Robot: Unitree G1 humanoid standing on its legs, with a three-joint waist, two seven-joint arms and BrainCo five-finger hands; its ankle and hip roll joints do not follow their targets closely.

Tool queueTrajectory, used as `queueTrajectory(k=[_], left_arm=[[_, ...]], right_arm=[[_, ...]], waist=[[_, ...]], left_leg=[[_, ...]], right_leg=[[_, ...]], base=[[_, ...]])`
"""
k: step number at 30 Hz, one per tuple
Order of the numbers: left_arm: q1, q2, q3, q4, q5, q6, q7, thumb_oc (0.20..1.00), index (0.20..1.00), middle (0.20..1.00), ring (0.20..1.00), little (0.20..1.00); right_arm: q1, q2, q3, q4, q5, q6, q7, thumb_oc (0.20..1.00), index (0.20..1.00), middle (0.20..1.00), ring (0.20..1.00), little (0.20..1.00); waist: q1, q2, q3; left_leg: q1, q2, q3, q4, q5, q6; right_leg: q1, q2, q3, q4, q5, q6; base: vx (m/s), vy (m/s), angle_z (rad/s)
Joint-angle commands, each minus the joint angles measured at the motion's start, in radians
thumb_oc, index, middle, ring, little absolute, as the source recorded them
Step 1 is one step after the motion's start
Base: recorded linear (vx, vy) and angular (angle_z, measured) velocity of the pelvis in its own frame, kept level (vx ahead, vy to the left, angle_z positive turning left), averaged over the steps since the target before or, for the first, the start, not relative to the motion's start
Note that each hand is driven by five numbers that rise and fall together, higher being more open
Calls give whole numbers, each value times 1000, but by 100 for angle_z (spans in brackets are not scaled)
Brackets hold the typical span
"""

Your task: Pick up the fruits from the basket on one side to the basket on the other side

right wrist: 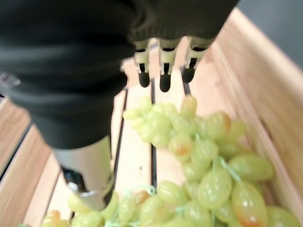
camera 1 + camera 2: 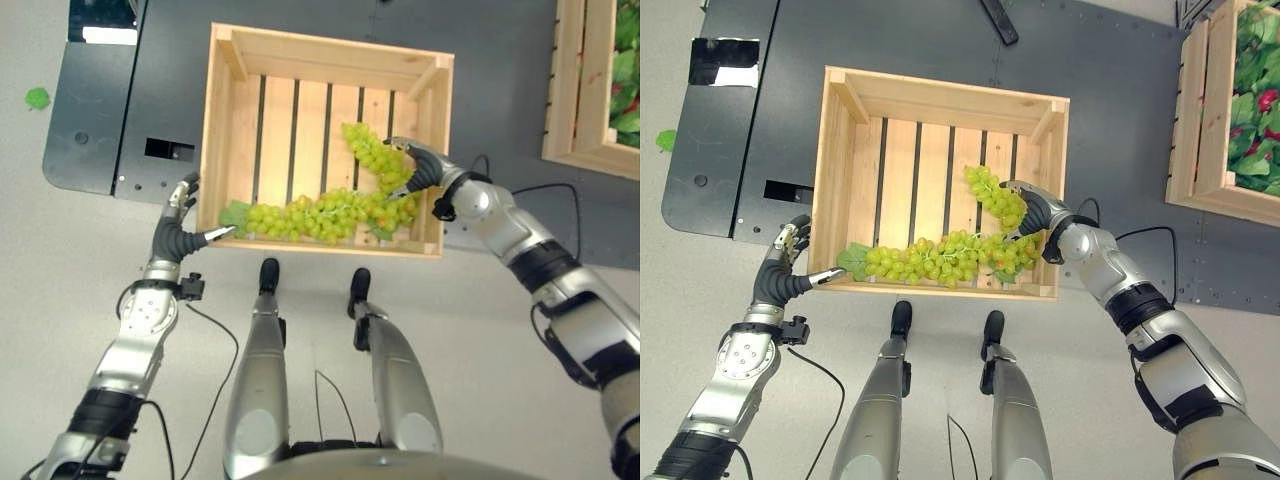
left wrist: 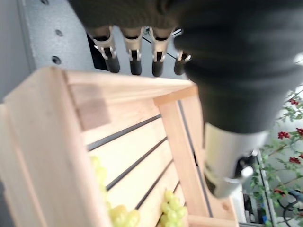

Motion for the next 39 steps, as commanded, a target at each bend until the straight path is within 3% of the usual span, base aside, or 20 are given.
queueTrajectory(k=[1,14,28,37,38,39], left_arm=[[-13,1,11,-66,3,-41,31,1000,1000,1000,1000,1000],[-38,-34,-19,-57,9,-37,78,1000,1000,1000,1000,1000],[-53,-51,-59,-54,7,-35,108,1000,1000,1000,1000,1000],[-62,-60,-80,-50,2,-34,131,1000,1000,1000,1000,1000],[-58,-61,-82,-49,2,-35,140,1000,1000,1000,1000,1000],[-61,-60,-82,-48,3,-33,142,1000,1000,1000,1000,1000]], right_arm=[[-103,-26,35,-9,-47,-4,-53,1000,1000,1000,1000,1000],[-99,35,29,21,-61,12,-86,1000,1000,1000,1000,1000],[-148,122,44,187,-76,39,-147,1000,1000,1000,1000,1000],[-137,200,-14,265,34,28,-214,1000,1000,1000,1000,1000],[-136,223,-33,284,85,24,-226,906,906,906,906,906],[-142,228,-41,289,101,23,-233,721,721,721,721,721]], waist=[[-16,16,-18],[-33,42,-18],[-31,56,-18],[-23,76,-18],[-21,79,-18],[-22,80,-18]], left_leg=[[-10,-37,3,66,-81,53],[-113,-46,16,98,-88,58],[-120,-48,27,84,-93,62],[-127,-52,26,78,-92,65],[-124,-52,27,80,-99,67],[-132,-52,27,79,-92,67]], right_leg=[[-25,-44,9,-21,48,67],[-138,-49,30,9,50,66],[-158,-49,42,1,54,73],[-170,-49,45,4,52,73],[-169,-47,47,7,46,74],[-178,-49,48,5,54,74]], base=[[-17,14,3],[0,0,0],[15,3,-2],[13,3,0],[0,0,0],[30,5,0]])
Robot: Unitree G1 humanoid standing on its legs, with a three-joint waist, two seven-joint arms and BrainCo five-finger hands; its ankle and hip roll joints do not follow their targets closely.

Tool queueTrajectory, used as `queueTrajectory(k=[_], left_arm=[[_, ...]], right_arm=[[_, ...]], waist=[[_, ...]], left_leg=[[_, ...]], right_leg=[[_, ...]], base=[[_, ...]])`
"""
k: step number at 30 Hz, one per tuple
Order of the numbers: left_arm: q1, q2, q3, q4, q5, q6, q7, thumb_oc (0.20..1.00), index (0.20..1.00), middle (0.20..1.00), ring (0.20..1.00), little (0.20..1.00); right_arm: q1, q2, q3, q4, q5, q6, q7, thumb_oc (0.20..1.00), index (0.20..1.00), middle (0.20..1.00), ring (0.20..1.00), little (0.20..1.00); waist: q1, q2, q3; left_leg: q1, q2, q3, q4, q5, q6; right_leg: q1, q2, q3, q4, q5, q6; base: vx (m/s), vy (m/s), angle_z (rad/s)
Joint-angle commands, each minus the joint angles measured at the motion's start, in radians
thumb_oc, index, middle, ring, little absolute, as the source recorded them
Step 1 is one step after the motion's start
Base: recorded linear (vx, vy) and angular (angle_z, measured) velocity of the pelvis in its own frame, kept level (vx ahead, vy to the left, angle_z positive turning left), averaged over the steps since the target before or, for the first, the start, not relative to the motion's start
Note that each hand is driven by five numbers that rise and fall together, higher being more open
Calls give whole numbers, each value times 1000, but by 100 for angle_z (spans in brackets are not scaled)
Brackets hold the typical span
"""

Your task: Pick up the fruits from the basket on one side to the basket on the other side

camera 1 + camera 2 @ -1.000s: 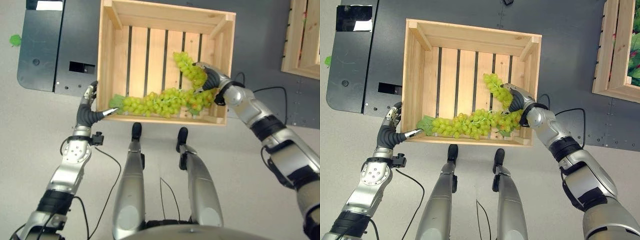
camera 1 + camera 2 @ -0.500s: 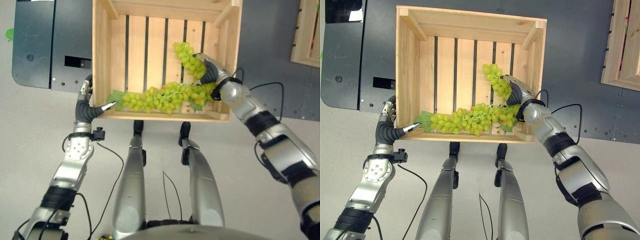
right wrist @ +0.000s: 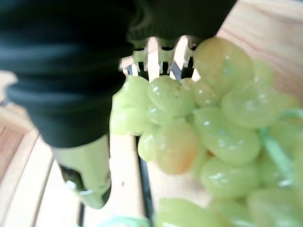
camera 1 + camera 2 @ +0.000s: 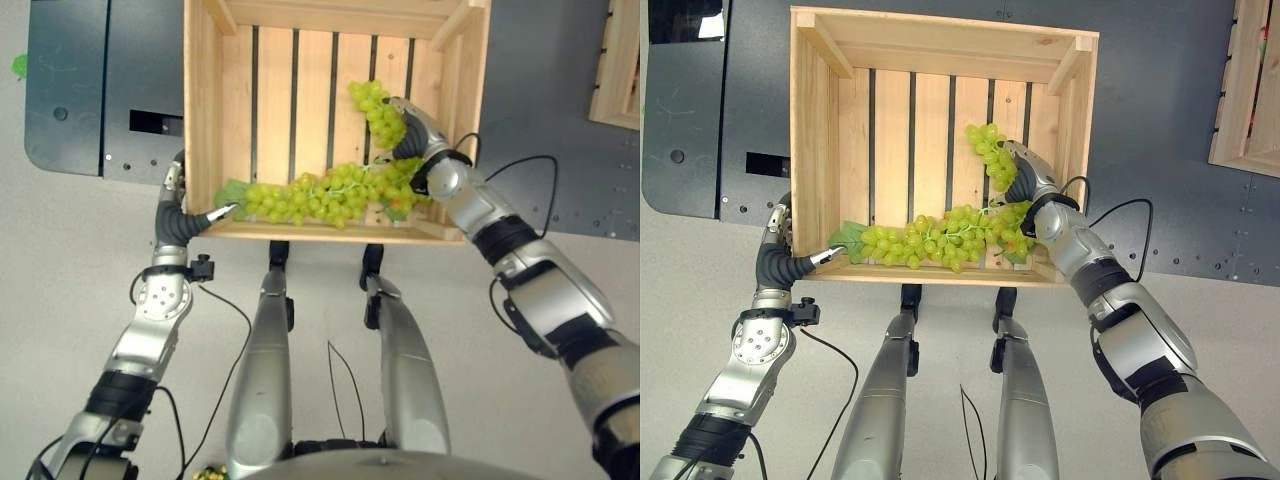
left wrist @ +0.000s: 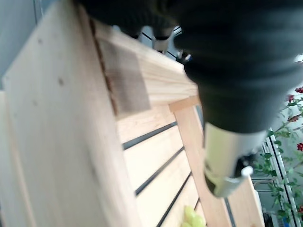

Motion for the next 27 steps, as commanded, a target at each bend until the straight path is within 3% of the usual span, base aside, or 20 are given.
queueTrajectory(k=[1,2,3,17,27], left_arm=[[10,-37,-39,-52,6,-25,6,1000,1000,1000,1000,1000],[6,-37,-37,-52,6,-25,6,1000,1000,1000,1000,1000],[10,-36,-41,-55,10,-23,10,1000,1000,1000,1000,1000],[13,-37,-38,-72,23,-27,26,1000,1000,1000,1000,1000],[8,-40,-39,-72,27,-28,30,1000,1000,1000,1000,1000]], right_arm=[[9,32,28,78,108,-13,-15,561,561,561,561,561],[5,31,28,79,108,-13,-15,445,445,445,445,445],[0,34,39,78,103,-10,-16,200,200,200,200,200],[-29,47,69,78,65,-3,-19,200,200,200,200,200],[-10,69,68,-6,139,-31,-4,200,200,200,200,200]], waist=[[-15,58,-17],[-16,57,-17],[-16,59,-17],[-21,60,-17],[-23,57,-17]], left_leg=[[7,-37,10,51,-103,60],[0,-38,11,49,-96,60],[0,-38,9,53,-103,60],[-20,-44,8,62,-100,62],[-20,-42,6,57,-102,62]], right_leg=[[-17,-34,17,-38,46,73],[-23,-35,17,-42,53,72],[-23,-35,17,-36,45,72],[-44,-37,23,-27,50,69],[-48,-37,23,-23,47,72]], base=[[0,0,0],[0,0,0],[0,0,0],[0,0,0],[0,0,0]])
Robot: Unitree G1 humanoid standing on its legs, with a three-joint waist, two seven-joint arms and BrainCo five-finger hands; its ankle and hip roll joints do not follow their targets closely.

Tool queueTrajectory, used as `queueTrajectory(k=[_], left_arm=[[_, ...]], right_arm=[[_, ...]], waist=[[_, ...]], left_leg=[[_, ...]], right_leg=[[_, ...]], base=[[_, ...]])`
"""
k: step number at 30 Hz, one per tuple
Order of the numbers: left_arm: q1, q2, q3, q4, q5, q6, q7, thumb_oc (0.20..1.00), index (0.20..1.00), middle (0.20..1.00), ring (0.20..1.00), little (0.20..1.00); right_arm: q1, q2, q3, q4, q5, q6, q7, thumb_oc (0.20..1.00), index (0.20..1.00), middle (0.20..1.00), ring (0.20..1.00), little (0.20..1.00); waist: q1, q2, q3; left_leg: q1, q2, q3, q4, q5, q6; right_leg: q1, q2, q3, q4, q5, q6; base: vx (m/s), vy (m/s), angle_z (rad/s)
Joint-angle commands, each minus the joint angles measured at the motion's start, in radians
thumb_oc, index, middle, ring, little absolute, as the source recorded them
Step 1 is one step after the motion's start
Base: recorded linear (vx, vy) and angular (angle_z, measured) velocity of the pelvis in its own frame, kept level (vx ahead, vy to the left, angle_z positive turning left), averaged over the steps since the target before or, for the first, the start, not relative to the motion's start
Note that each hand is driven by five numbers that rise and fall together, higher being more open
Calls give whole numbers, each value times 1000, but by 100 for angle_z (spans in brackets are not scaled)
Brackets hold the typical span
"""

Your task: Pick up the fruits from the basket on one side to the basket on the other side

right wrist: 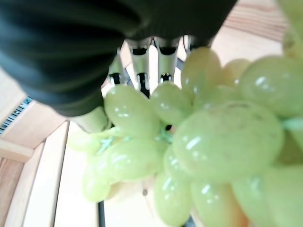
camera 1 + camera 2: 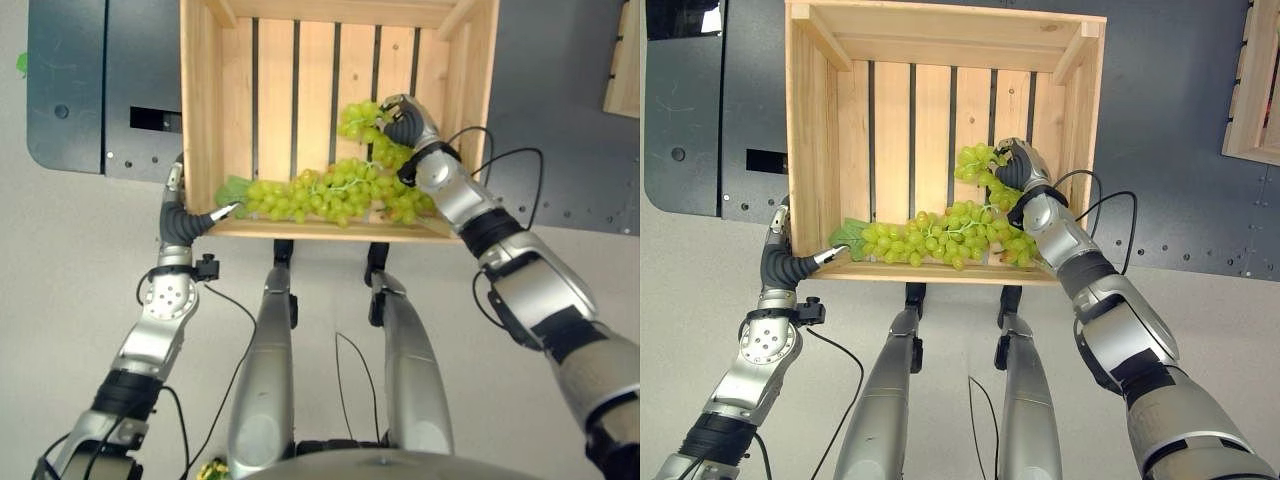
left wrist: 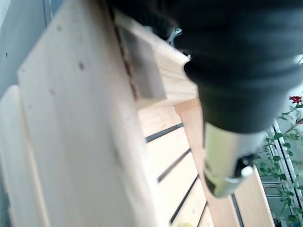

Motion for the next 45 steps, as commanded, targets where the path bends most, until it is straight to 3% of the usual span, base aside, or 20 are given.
queueTrajectory(k=[1,3,6,9,11,12,17,24,30,35,45], left_arm=[[11,-24,-23,-71,26,-31,-6,1000,1000,1000,1000,1000],[9,-23,-22,-70,25,-31,-7,1000,1000,1000,1000,1000],[8,-22,-18,-71,12,-31,-17,1000,1000,1000,1000,1000],[7,-19,-20,-57,5,-26,-21,1000,1000,1000,1000,1000],[4,-18,-22,-55,4,-27,-23,1000,1000,1000,1000,1000],[-4,-18,-27,-50,-1,-29,-27,1000,1000,1000,1000,1000],[-22,-27,-32,-35,-14,-37,-34,1000,1000,1000,1000,1000],[9,-35,-9,-40,-16,-40,-57,1000,1000,1000,1000,1000],[42,-24,18,-50,-10,-39,-69,1000,1000,1000,1000,1000],[62,-28,29,-53,-15,-40,-75,1000,1000,1000,1000,1000],[82,-47,29,-38,-26,-39,-74,1000,1000,1000,1000,1000]], right_arm=[[45,35,52,-74,97,-44,42,200,200,200,200,200],[50,39,48,-97,132,-53,50,200,200,200,200,200],[91,85,-29,-158,489,-119,85,200,200,200,200,200],[107,108,-63,-186,721,-158,122,200,200,200,200,200],[113,107,-65,-194,760,-161,138,200,200,200,200,200],[126,122,-90,-227,909,-188,162,200,200,200,200,200],[155,138,-103,-331,1098,-224,223,200,200,200,200,200],[235,123,-57,-528,1207,-222,325,200,200,200,200,200],[260,83,-35,-643,1225,-215,357,200,200,200,200,200],[251,72,-49,-676,1252,-227,361,200,200,200,200,200],[238,146,-116,-681,1300,-290,335,200,200,200,200,200]], waist=[[-25,39,-14],[-25,37,-14],[-23,30,-14],[-20,26,-14],[-19,25,-14],[-17,24,-14],[-12,23,-14],[-10,13,-14],[-11,6,-14],[-10,7,-14],[-8,14,-14]], left_leg=[[13,-39,5,51,-103,60],[14,-38,4,50,-102,60],[16,-37,1,50,-98,58],[23,-35,0,51,-97,55],[25,-35,0,50,-97,54],[29,-35,-3,52,-97,52],[44,-35,-9,44,-91,48],[79,-29,-11,31,-85,43],[133,-25,-6,18,-88,41],[162,-24,-5,16,-90,40],[231,-24,1,-5,-88,41]], right_leg=[[-13,-36,18,-35,48,72],[-12,-36,18,-36,48,72],[-10,-36,15,-34,48,72],[-5,-35,15,-31,47,71],[-3,-35,15,-31,47,71],[4,-35,12,-26,44,70],[19,-37,4,-28,42,69],[51,-39,-4,-32,43,68],[99,-38,-1,-33,39,71],[120,-40,-2,-28,33,69],[181,-41,3,-42,36,68]], base=[[0,0,0],[0,0,0],[0,0,0],[0,0,0],[0,0,0],[0,0,0],[0,0,0],[-1,-1,0],[0,0,0],[0,0,0],[-1,3,-1]])
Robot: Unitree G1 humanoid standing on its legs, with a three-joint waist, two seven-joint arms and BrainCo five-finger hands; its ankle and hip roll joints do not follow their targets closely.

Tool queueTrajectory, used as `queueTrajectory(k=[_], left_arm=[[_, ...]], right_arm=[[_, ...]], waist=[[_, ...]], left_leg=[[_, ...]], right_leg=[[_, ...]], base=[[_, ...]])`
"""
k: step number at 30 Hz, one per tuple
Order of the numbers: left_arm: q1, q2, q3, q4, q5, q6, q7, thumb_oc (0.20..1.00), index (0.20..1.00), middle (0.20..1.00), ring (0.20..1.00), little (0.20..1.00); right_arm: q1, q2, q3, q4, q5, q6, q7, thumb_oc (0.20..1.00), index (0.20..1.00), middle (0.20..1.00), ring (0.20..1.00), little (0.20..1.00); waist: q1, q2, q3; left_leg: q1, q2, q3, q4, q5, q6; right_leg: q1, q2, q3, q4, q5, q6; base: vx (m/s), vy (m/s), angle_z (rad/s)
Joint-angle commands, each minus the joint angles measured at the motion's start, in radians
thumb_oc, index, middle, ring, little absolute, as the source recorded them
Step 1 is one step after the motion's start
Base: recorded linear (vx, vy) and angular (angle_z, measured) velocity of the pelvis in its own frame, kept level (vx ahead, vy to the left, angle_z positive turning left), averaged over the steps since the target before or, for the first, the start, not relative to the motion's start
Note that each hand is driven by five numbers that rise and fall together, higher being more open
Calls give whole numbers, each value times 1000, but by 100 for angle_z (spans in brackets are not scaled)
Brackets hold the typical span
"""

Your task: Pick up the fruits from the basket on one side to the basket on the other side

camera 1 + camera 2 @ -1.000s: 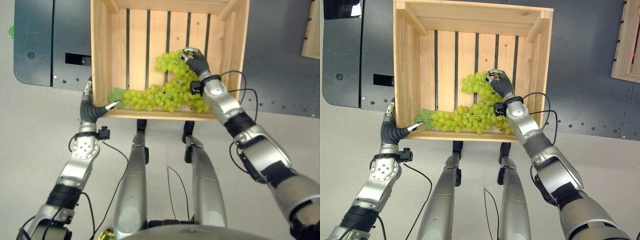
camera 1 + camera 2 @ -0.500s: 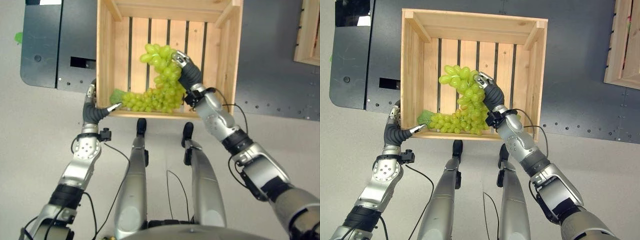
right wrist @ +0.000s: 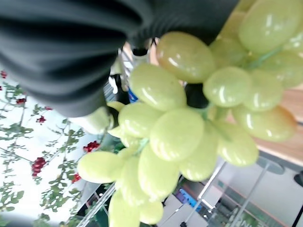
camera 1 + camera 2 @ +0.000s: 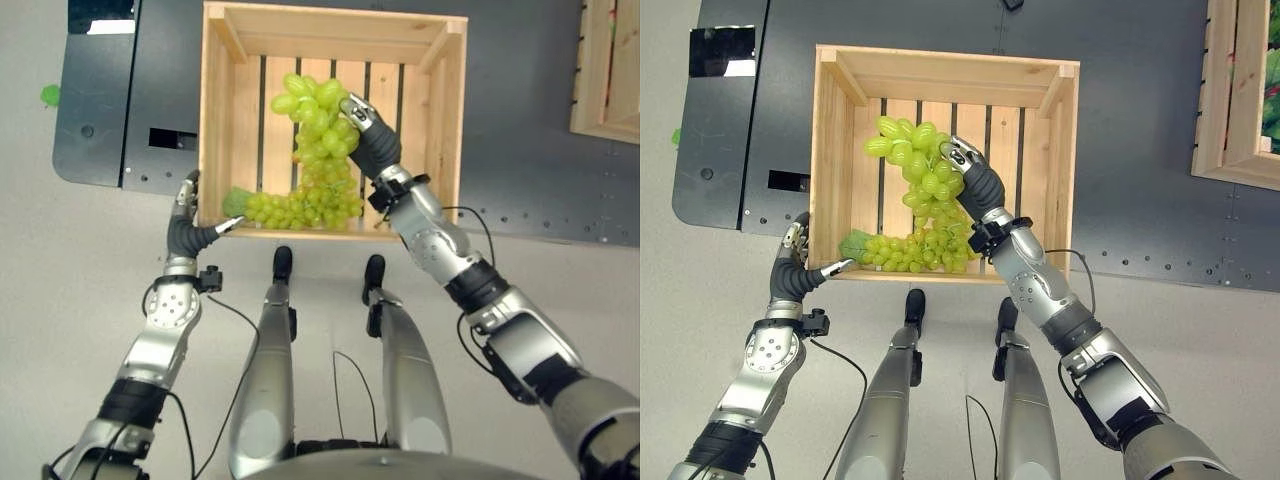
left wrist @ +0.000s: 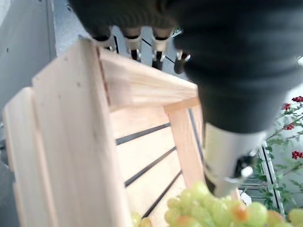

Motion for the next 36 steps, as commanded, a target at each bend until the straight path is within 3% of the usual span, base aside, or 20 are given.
queueTrajectory(k=[1,10,20,31,36], left_arm=[[30,-4,6,-74,-5,-51,-1,1000,1000,1000,1000,1000],[44,-6,-23,-49,2,-43,-32,1000,1000,1000,1000,1000],[45,29,-55,-33,-16,-35,-103,1000,1000,1000,1000,1000],[-43,79,-157,-142,-68,-37,-227,1000,1000,1000,1000,1000],[-125,60,-227,-132,-79,-33,-241,1000,1000,1000,1000,1000]], right_arm=[[-52,42,-76,-126,44,-103,20,200,200,200,200,200],[4,67,-80,-167,45,-110,19,200,200,200,200,200],[64,92,-61,-201,51,-93,37,200,200,200,200,200],[108,77,5,-232,50,-50,68,200,200,200,200,200],[125,84,35,-229,61,-43,73,200,200,200,200,200]], waist=[[-9,18,-15],[-11,36,-15],[-16,54,-86],[-39,38,-137],[-54,23,-148]], left_leg=[[85,-30,-5,22,-96,46],[162,-39,-11,14,-100,46],[235,-44,-28,-20,-90,43],[247,-36,-29,-18,-85,36],[241,-31,-28,-16,-80,34]], right_leg=[[53,-41,6,-53,43,73],[135,-48,-2,-57,35,73],[228,-49,-23,-91,30,70],[250,-42,-19,-108,31,64],[244,-37,-16,-116,36,64]], base=[[0,0,0],[0,0,0],[3,-1,0],[-1,0,1],[-2,0,-1]])
